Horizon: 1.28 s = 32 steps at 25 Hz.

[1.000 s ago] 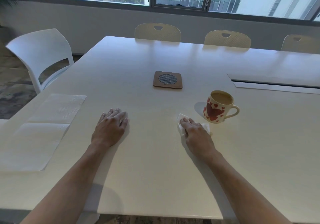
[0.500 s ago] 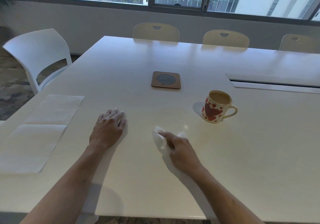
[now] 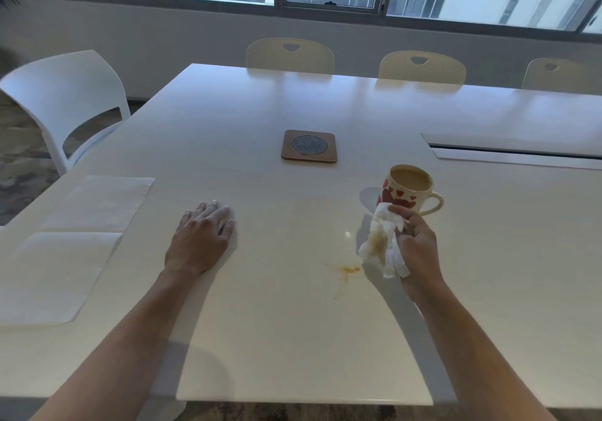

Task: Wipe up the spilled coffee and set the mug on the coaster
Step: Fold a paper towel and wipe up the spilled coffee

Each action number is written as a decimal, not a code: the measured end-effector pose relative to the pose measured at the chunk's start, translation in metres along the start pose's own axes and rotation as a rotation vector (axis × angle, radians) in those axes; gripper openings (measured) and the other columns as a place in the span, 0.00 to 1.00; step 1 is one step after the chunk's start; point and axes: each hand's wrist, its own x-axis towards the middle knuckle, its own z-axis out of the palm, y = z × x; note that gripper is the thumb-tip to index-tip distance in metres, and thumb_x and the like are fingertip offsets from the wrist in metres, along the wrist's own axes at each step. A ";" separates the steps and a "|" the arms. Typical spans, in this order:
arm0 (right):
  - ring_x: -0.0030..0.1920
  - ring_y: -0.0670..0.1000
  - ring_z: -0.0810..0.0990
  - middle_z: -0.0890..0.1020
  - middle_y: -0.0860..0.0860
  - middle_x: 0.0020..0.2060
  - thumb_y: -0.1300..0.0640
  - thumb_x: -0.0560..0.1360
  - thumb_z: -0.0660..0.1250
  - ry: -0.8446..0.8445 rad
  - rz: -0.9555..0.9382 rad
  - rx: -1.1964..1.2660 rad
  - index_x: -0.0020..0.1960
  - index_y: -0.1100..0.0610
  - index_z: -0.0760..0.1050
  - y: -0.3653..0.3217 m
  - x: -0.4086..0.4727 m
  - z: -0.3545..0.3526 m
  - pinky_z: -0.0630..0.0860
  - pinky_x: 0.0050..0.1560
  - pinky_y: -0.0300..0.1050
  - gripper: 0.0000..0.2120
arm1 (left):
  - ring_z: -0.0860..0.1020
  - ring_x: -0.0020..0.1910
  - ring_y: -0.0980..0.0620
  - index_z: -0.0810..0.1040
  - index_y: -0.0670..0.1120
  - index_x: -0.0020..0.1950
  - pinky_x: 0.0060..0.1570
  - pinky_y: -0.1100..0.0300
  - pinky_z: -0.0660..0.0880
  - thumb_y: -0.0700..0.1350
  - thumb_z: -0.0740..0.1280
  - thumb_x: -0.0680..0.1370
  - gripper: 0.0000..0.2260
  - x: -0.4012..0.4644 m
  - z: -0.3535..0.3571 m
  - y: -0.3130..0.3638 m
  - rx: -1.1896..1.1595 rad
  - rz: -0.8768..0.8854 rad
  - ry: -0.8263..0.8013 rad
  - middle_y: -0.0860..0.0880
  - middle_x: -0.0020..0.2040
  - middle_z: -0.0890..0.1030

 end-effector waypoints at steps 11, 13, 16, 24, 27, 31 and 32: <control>0.49 0.57 0.77 0.85 0.51 0.51 0.67 0.73 0.69 0.032 -0.507 -1.129 0.56 0.57 0.83 0.026 -0.017 -0.003 0.75 0.41 0.46 0.14 | 0.61 0.76 0.49 0.72 0.50 0.71 0.75 0.51 0.52 0.52 0.59 0.81 0.19 0.001 0.001 -0.002 0.003 0.001 -0.010 0.48 0.75 0.67; 0.47 0.56 0.77 0.86 0.49 0.48 0.67 0.72 0.69 0.002 -0.544 -1.173 0.56 0.55 0.83 0.025 -0.023 0.007 0.71 0.36 0.42 0.15 | 0.61 0.76 0.49 0.73 0.50 0.70 0.75 0.51 0.52 0.52 0.59 0.81 0.19 0.001 0.002 -0.002 0.006 0.002 -0.010 0.48 0.75 0.67; 0.43 0.55 0.76 0.86 0.49 0.44 0.67 0.73 0.69 -0.041 -0.602 -1.196 0.63 0.53 0.78 0.026 -0.033 0.020 0.68 0.32 0.41 0.21 | 0.61 0.76 0.49 0.73 0.50 0.70 0.75 0.51 0.53 0.52 0.59 0.81 0.19 0.001 0.002 -0.002 0.002 -0.001 -0.010 0.48 0.75 0.68; 0.43 0.51 0.74 0.86 0.49 0.45 0.65 0.74 0.65 -0.176 -0.570 -1.175 0.57 0.53 0.80 0.027 -0.055 0.065 0.67 0.35 0.40 0.14 | 0.62 0.76 0.49 0.73 0.50 0.69 0.75 0.51 0.53 0.52 0.59 0.81 0.18 0.000 0.002 -0.001 0.006 0.003 -0.003 0.48 0.75 0.68; 0.45 0.50 0.73 0.85 0.45 0.49 0.62 0.75 0.65 -0.295 -0.594 -1.202 0.52 0.51 0.82 0.031 -0.059 0.069 0.69 0.37 0.39 0.11 | 0.61 0.76 0.49 0.73 0.50 0.70 0.75 0.51 0.52 0.52 0.59 0.81 0.18 0.001 0.002 -0.001 0.006 0.001 -0.004 0.48 0.75 0.68; 0.52 0.52 0.73 0.83 0.44 0.57 0.66 0.75 0.62 -0.464 -0.575 -1.051 0.57 0.51 0.82 0.026 -0.059 0.054 0.72 0.51 0.41 0.18 | 0.61 0.76 0.49 0.73 0.50 0.70 0.75 0.51 0.53 0.52 0.59 0.81 0.18 0.000 0.001 -0.001 0.009 0.001 -0.013 0.48 0.75 0.68; 0.53 0.51 0.72 0.82 0.44 0.59 0.65 0.75 0.60 -0.510 -0.571 -1.029 0.58 0.51 0.82 0.023 -0.061 0.051 0.69 0.55 0.37 0.19 | 0.61 0.76 0.49 0.73 0.50 0.70 0.75 0.51 0.53 0.52 0.59 0.81 0.18 0.000 0.000 0.000 0.009 0.001 -0.012 0.48 0.75 0.68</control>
